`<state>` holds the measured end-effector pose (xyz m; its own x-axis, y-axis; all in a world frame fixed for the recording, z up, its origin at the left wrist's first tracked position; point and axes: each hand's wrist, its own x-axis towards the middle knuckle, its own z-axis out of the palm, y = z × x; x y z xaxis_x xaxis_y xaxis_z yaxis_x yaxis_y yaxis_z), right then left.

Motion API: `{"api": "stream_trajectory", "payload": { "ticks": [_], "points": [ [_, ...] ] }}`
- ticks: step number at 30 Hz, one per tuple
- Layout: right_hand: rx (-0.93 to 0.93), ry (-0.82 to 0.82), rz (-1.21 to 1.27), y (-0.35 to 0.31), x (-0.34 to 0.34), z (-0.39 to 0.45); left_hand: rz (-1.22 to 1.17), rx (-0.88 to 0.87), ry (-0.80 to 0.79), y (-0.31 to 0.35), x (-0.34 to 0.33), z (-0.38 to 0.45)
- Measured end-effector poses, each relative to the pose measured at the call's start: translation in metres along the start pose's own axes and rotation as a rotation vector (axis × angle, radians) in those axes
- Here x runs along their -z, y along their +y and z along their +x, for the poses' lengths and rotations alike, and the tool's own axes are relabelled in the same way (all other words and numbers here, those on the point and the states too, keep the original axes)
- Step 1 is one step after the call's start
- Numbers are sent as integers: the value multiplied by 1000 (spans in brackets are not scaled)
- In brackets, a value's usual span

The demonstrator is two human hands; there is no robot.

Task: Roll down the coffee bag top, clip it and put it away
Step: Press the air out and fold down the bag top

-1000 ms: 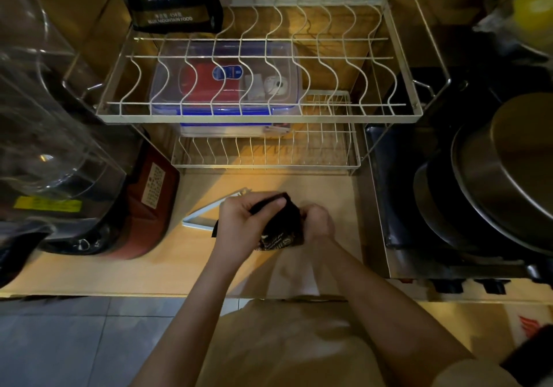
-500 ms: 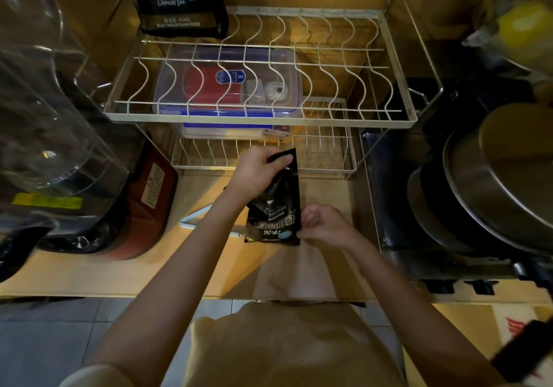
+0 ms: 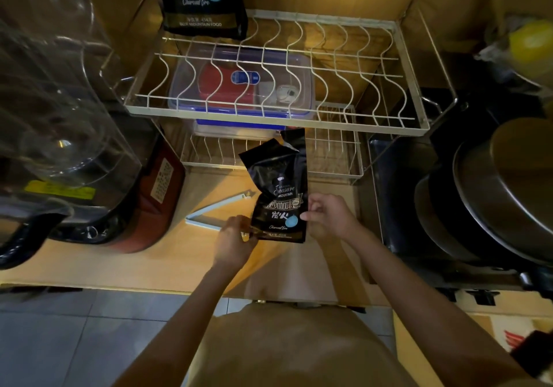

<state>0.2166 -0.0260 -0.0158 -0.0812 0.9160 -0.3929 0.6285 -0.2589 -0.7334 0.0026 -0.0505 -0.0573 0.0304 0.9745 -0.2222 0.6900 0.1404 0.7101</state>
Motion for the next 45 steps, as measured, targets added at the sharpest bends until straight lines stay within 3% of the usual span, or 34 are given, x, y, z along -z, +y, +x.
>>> {"api": "stream_trajectory", "payload": {
  "ticks": [3,7,9,12,16,19,24,30,33,38,45],
  "points": [
    [-37,12,-109,-7,3,3,-7,7,5,1,-4,6],
    [-117,-74,-633,-40,16,11,30,-5,-62,-4,0,15],
    [-19,3,-817,-66,22,12,61,-60,-128,-8,3,18],
    [332,60,-864,-101,17,13,68,-114,-183,-12,7,21],
    [775,-135,-1022,-124,-9,16,135,-153,-259,-13,10,21],
    [858,-277,-1298,-128,-31,21,171,-128,-291,-15,11,19],
    [750,-372,-1548,-137,-48,24,197,-108,-275,-17,10,17],
    [764,-377,-1512,-141,-28,32,251,-187,-323,-18,10,17],
    [655,-427,-1370,-149,-13,40,260,-227,-318,-19,5,11],
    [631,-497,-1283,-149,-12,39,214,-199,-275,-20,-1,5],
    [662,-445,-1191,-154,1,35,257,-177,-275,-13,5,15]
  ]
}}
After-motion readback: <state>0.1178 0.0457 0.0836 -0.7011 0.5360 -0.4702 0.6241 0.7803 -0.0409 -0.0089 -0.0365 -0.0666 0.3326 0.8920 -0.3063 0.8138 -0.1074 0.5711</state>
